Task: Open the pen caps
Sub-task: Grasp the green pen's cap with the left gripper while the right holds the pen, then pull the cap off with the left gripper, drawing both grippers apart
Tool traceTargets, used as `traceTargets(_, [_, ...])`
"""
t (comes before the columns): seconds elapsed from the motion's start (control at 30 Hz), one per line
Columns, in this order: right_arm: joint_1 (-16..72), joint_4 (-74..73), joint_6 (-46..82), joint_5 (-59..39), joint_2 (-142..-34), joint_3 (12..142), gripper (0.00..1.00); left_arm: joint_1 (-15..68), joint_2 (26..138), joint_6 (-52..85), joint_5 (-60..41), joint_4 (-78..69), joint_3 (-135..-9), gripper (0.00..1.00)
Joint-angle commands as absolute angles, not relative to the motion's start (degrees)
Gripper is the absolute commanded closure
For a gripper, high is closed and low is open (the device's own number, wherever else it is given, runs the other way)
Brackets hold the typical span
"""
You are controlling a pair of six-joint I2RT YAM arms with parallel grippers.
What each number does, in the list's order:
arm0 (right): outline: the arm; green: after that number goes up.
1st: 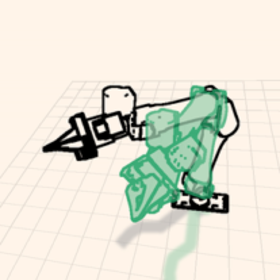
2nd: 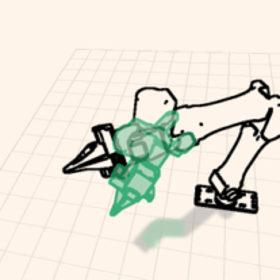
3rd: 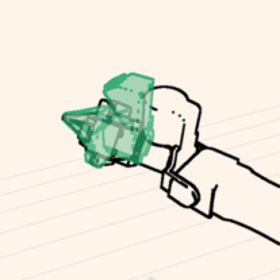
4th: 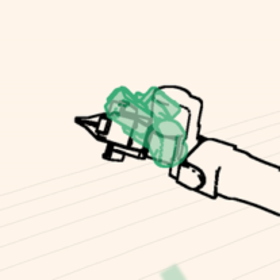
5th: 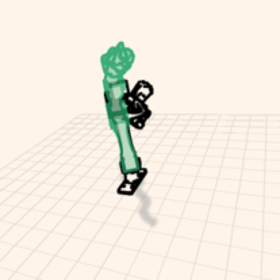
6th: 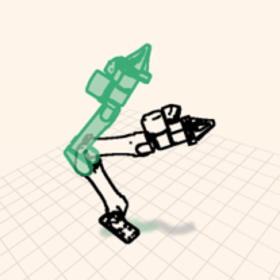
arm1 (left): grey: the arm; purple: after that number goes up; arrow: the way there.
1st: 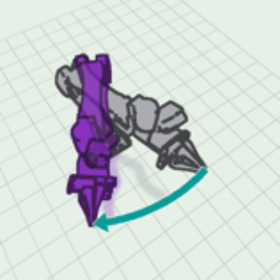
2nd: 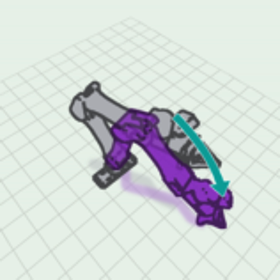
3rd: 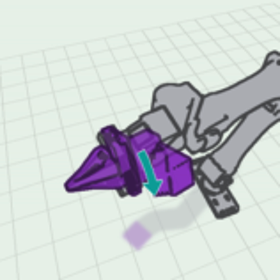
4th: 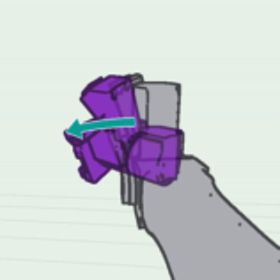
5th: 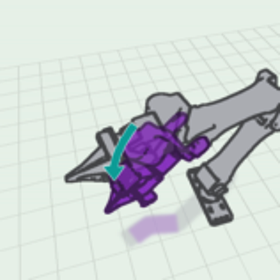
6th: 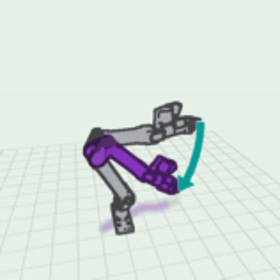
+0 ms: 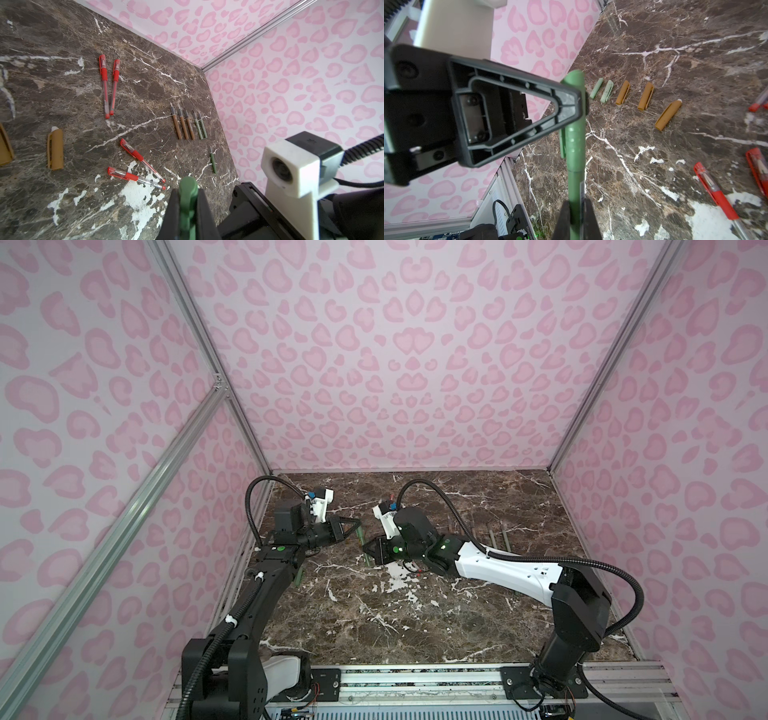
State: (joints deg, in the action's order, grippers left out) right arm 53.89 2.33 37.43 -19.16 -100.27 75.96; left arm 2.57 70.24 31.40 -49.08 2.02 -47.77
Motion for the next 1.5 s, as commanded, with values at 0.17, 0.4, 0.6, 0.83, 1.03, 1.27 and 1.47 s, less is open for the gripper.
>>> traceTargets(0.17, [53.7,1.4,36.1,-19.5,-102.1,78.3,0.71,2.5,68.9,29.5,-47.7,2.2,-47.7,0.96])
traceTargets(0.4, [53.3,1.2,36.4,-20.5,-104.7,79.7,0.71,2.5,68.6,29.8,-48.0,2.2,-47.9,0.96])
traceTargets(0.6, [53.2,2.3,36.2,-21.1,-105.6,80.0,0.99,2.5,68.2,28.8,-47.6,2.9,-48.1,0.96])
traceTargets(0.83, [54.4,-0.4,37.5,-21.7,-102.9,71.5,1.0,1.4,67.9,26.6,-45.0,6.3,-50.4,0.96])
traceTargets(1.03, [56.7,-2.6,39.1,-20.5,-99.8,64.0,1.0,-0.2,69.3,26.6,-44.3,7.6,-52.9,0.96])
traceTargets(1.27, [56.0,-4.2,40.3,-18.6,-95.5,57.7,1.0,-1.8,70.0,24.4,-43.0,9.4,-54.2,0.96])
traceTargets(1.47, [55.7,-5.2,40.9,-18.6,-94.0,55.5,1.0,-2.6,68.9,22.3,-40.7,10.5,-54.2,0.96])
